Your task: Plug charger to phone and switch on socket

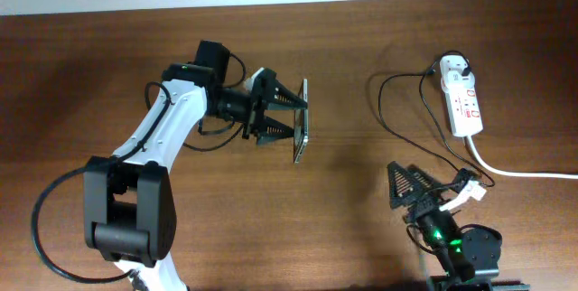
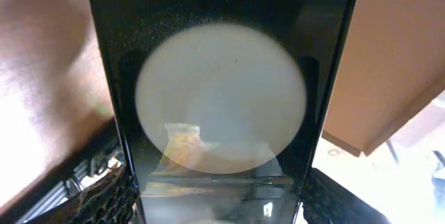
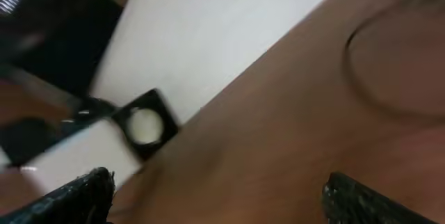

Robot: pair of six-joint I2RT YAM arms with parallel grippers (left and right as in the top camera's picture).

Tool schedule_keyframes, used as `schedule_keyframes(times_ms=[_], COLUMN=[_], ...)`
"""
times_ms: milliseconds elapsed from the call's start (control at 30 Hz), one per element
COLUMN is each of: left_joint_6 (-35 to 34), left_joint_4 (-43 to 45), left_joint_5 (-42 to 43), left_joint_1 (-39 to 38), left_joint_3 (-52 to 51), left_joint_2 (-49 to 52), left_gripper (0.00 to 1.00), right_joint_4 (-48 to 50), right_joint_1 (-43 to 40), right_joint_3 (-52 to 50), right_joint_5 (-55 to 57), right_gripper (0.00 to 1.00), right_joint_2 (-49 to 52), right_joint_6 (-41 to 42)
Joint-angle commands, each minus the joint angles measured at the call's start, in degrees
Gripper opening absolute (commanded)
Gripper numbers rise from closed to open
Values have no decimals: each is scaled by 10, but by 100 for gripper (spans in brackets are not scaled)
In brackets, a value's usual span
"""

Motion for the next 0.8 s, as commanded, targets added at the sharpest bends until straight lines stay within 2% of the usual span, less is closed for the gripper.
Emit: schedule_keyframes(times_ms=[0, 67, 133, 200, 267, 400, 500, 567, 667, 767], left_joint_6=[-18, -38, -40, -45, -53, -116, -177, -226, -273, -291], left_joint_4=[60, 101, 110, 125, 130, 181, 200, 200, 200, 200], left_joint_5=[-7, -33, -66, -103, -132, -170, -171, -167, -130, -119], left_joint_1=[0, 0, 0, 0, 0, 0, 0, 0, 0, 0], left_joint_3=[2, 2, 2, 2, 2, 2, 2, 2, 2, 2], left_joint_2=[2, 2, 2, 2, 2, 2, 2, 2, 2, 2], left_gripper=[60, 61, 61, 61, 61, 60, 60, 60, 60, 59], right_joint_4=[-2, 1, -1, -29, -87, -271, -286, -274, -184, -90], right_joint_1=[4, 4, 4, 4, 4, 19, 128, 219, 367, 437], right_joint_3=[-3, -3, -3, 18, 78, 313, 432, 445, 445, 445], right_joint_5=[-63, -42, -47, -49, -49, -51, -29, 56, 263, 368], right_gripper=[99, 99, 99, 99, 99, 99, 99, 99, 99, 99], right_joint_2=[-4, -4, -3, 15, 59, 259, 373, 421, 493, 586], right_joint_6=[145, 117, 7, -26, -79, -184, -187, -187, -187, -188])
